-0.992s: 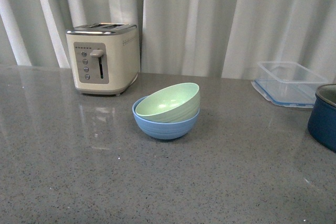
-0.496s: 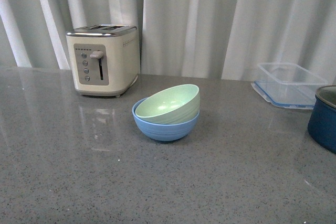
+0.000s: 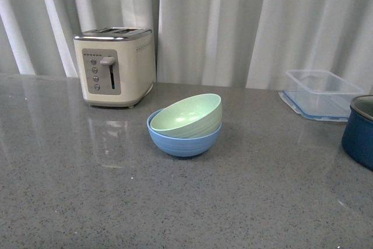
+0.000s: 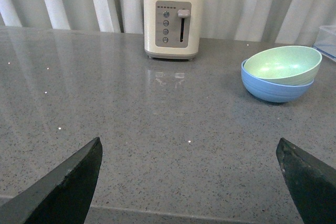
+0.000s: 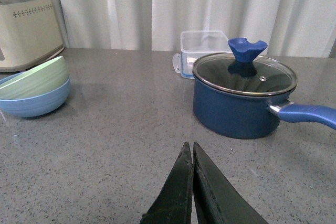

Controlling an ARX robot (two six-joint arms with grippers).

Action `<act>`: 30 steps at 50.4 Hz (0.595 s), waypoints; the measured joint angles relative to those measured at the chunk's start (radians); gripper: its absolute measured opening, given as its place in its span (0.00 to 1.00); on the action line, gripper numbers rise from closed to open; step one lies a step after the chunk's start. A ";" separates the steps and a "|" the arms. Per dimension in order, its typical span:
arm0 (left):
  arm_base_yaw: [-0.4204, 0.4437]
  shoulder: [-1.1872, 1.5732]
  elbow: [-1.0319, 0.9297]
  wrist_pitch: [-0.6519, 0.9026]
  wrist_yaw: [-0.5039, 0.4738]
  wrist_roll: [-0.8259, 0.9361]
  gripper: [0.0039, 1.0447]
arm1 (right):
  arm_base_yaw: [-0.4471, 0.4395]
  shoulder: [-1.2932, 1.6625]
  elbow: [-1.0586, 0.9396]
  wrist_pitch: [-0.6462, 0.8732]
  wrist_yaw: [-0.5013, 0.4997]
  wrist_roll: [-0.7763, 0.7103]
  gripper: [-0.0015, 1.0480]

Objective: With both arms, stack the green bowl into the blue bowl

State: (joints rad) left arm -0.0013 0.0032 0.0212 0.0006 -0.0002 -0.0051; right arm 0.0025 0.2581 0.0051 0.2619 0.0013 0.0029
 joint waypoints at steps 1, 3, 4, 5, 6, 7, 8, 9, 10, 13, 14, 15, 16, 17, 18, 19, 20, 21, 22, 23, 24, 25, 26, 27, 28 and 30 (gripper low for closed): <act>0.000 0.000 0.000 0.000 0.000 0.000 0.94 | 0.000 -0.006 0.000 -0.006 0.000 0.000 0.01; 0.000 0.000 0.000 0.000 0.000 0.000 0.94 | 0.000 -0.015 0.000 -0.015 0.000 0.000 0.01; 0.000 0.000 0.000 0.000 0.000 0.000 0.94 | 0.000 -0.021 0.000 -0.020 0.000 0.000 0.01; 0.000 0.000 0.000 0.000 0.000 0.000 0.94 | 0.000 -0.026 0.000 -0.027 0.000 0.000 0.01; 0.000 0.000 0.000 0.000 0.000 0.000 0.94 | 0.000 -0.029 0.000 -0.030 0.000 0.000 0.01; 0.000 0.000 0.000 0.000 0.000 0.000 0.94 | 0.000 -0.035 0.000 -0.035 0.000 0.000 0.01; 0.000 0.000 0.000 0.000 0.000 0.000 0.94 | 0.000 -0.040 0.000 -0.040 0.000 0.000 0.01; 0.000 0.000 0.000 0.000 0.000 0.000 0.94 | 0.000 -0.043 0.000 -0.043 0.000 0.000 0.01; 0.000 0.000 0.000 0.000 0.000 0.000 0.94 | 0.000 -0.048 0.000 -0.048 0.000 0.000 0.01; 0.000 0.000 0.000 0.000 0.000 0.000 0.94 | 0.000 -0.060 0.000 -0.061 0.000 0.000 0.01; 0.000 0.000 0.000 0.000 0.000 0.000 0.94 | 0.000 -0.065 0.000 -0.065 0.000 0.000 0.01; 0.000 0.000 0.000 0.000 0.000 0.000 0.94 | 0.000 -0.068 0.000 -0.068 0.000 0.000 0.01; 0.000 0.000 0.000 0.000 0.000 0.000 0.94 | 0.000 -0.072 0.000 -0.072 0.000 0.000 0.01; 0.000 0.000 0.000 0.000 0.000 0.000 0.94 | 0.000 -0.076 0.000 -0.077 0.000 0.000 0.01; 0.000 0.000 0.000 0.000 0.000 0.000 0.94 | 0.000 -0.079 0.000 -0.079 0.000 0.000 0.01; 0.000 0.000 0.000 0.000 0.000 0.000 0.94 | 0.000 -0.083 0.000 -0.084 0.000 0.000 0.01; 0.000 0.000 0.000 0.000 0.000 0.000 0.94 | 0.000 -0.095 0.000 -0.096 0.000 0.000 0.01; 0.000 0.000 0.000 0.000 0.000 0.000 0.94 | 0.000 -0.108 0.000 -0.111 0.000 0.000 0.01; 0.000 0.000 0.000 0.000 0.000 0.000 0.94 | 0.000 -0.134 0.001 -0.150 0.000 0.000 0.01; 0.000 0.000 0.000 0.000 0.000 0.000 0.94 | 0.000 -0.163 0.000 -0.190 0.000 0.000 0.01; 0.000 0.000 0.000 0.000 0.000 0.000 0.94 | 0.000 -0.177 0.000 -0.208 0.000 0.000 0.01; 0.000 0.000 0.000 0.000 0.000 0.000 0.94 | 0.000 -0.201 0.000 -0.238 -0.002 0.000 0.01; 0.000 0.000 0.000 0.000 0.000 0.000 0.94 | 0.000 -0.219 0.000 -0.251 -0.002 0.000 0.01; 0.000 0.000 0.000 0.000 0.000 0.000 0.94 | 0.000 -0.227 0.000 -0.254 -0.002 0.000 0.01; 0.000 0.000 0.000 0.000 0.000 0.000 0.94 | 0.000 -0.241 0.000 -0.256 -0.002 0.000 0.01; 0.000 0.000 0.000 0.000 0.000 0.000 0.94 | 0.000 -0.251 0.000 -0.256 -0.002 0.000 0.01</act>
State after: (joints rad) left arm -0.0013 0.0032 0.0212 0.0006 -0.0002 -0.0051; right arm 0.0025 0.0067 0.0055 0.0063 -0.0002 0.0029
